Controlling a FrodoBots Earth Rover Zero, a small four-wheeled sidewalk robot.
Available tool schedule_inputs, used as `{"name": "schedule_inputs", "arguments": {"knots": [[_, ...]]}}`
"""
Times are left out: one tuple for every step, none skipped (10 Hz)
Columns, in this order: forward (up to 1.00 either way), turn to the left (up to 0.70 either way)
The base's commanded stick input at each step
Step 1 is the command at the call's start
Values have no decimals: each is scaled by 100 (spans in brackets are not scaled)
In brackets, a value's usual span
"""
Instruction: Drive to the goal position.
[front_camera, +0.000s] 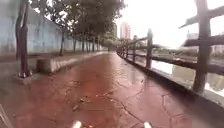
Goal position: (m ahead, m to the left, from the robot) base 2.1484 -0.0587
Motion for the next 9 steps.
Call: {"name": "schedule_inputs", "arguments": {"knots": [[50,0],[50,0],[50,0],[50,0],[50,0],[50,0],[50,0],[50,0],[50,0]]}}
